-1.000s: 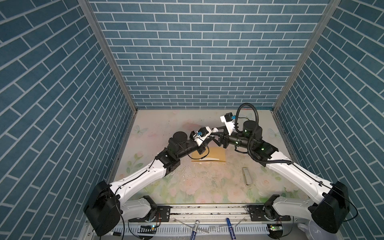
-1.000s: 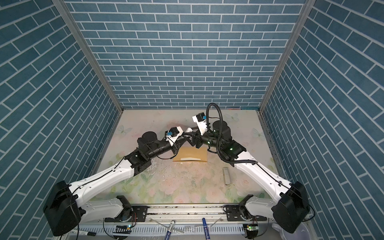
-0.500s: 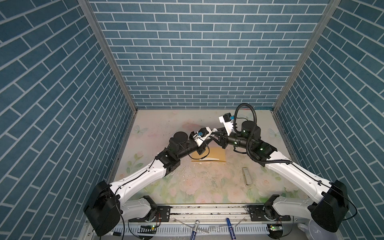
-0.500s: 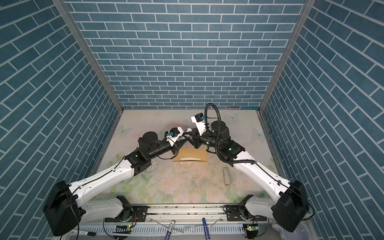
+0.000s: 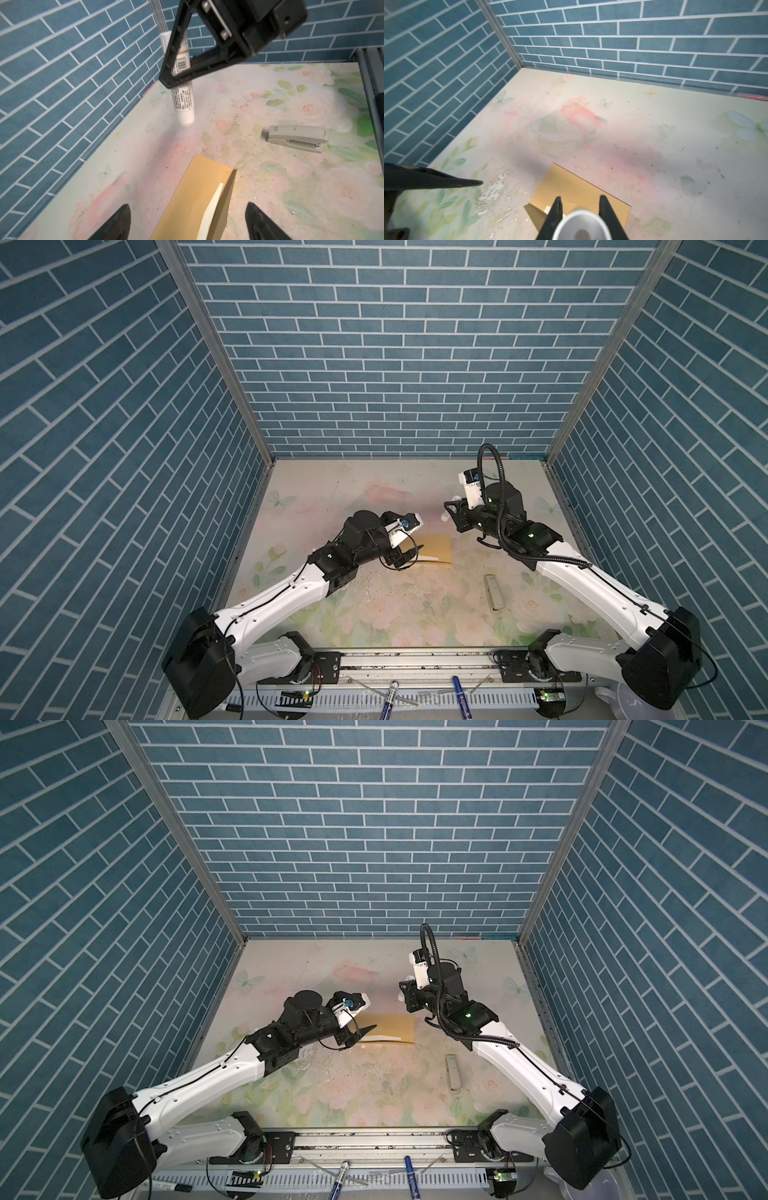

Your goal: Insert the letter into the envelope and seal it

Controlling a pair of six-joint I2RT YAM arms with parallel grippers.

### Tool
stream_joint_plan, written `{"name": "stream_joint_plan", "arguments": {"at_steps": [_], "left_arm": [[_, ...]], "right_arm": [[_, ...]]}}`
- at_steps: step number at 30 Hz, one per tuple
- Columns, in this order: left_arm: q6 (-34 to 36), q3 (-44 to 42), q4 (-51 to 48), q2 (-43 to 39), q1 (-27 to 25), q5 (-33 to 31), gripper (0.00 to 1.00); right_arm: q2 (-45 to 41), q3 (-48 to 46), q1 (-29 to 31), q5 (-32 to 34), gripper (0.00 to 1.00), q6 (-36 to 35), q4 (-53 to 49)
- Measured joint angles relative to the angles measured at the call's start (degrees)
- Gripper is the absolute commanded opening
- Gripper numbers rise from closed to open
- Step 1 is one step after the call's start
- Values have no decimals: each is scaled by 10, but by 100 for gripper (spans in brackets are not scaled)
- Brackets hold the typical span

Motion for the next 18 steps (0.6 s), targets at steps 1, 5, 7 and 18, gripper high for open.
{"name": "stream_joint_plan", "arguments": {"at_steps": [1, 5, 7, 18], "left_arm": [[4, 0, -9, 9, -2, -1, 88], [20, 4, -47, 53, -15, -13, 85], [32, 13, -68, 83, -28, -21, 84], [58, 98, -116, 216, -50, -34, 68]], "right_arm": [[0, 0, 0, 12, 0, -7, -8], [-20, -33, 0, 51, 0, -38, 1], [-47, -75, 0, 61, 0, -55, 16], [-112, -145, 0, 123, 0, -49, 39]]}}
